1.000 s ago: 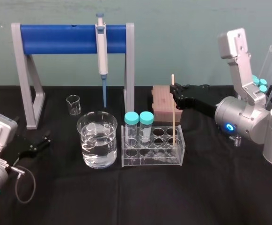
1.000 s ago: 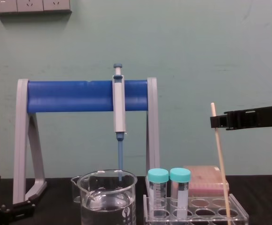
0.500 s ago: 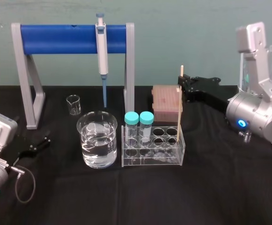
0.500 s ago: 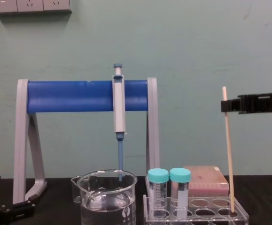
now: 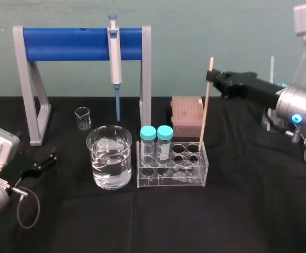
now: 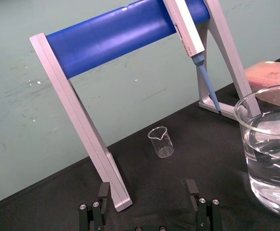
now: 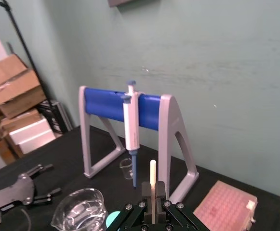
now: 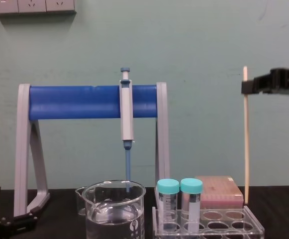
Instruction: Hold the thermometer with one hand and immerse one end into the beaker, then reinsert it into the test tube rack.
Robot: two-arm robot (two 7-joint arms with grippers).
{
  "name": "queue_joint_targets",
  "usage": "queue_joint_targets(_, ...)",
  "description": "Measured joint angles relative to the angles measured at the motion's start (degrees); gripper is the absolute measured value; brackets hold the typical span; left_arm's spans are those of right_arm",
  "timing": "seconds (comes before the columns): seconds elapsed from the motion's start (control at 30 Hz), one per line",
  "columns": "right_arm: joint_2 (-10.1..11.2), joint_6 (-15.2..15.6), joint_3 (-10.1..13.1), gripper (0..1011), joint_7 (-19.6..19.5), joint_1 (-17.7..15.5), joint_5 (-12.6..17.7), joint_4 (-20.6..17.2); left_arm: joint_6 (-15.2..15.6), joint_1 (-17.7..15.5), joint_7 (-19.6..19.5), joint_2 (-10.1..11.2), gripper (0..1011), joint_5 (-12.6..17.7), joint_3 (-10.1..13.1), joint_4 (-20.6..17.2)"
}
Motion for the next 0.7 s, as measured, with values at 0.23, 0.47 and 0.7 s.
queue_joint_targets(0.23, 2.64, 0.17, 0.01, 55, 4.80, 2.92, 2.51, 1.81, 0.00, 0.00, 0.00, 0.00, 1004, 0.00, 0.00, 0.00)
queue_joint_targets(0.47, 4.30, -0.10, -1.05, 55, 8.59, 4.91, 4.47, 3.88, 0.00, 0.00, 0.00, 0.00, 1004, 0.00, 0.00, 0.00)
queue_joint_targets(0.7, 5.11, -1.54, -2.33, 55, 11.35, 6.29, 5.61, 4.71, 0.00, 0.00, 0.00, 0.00, 1004, 0.00, 0.00, 0.00)
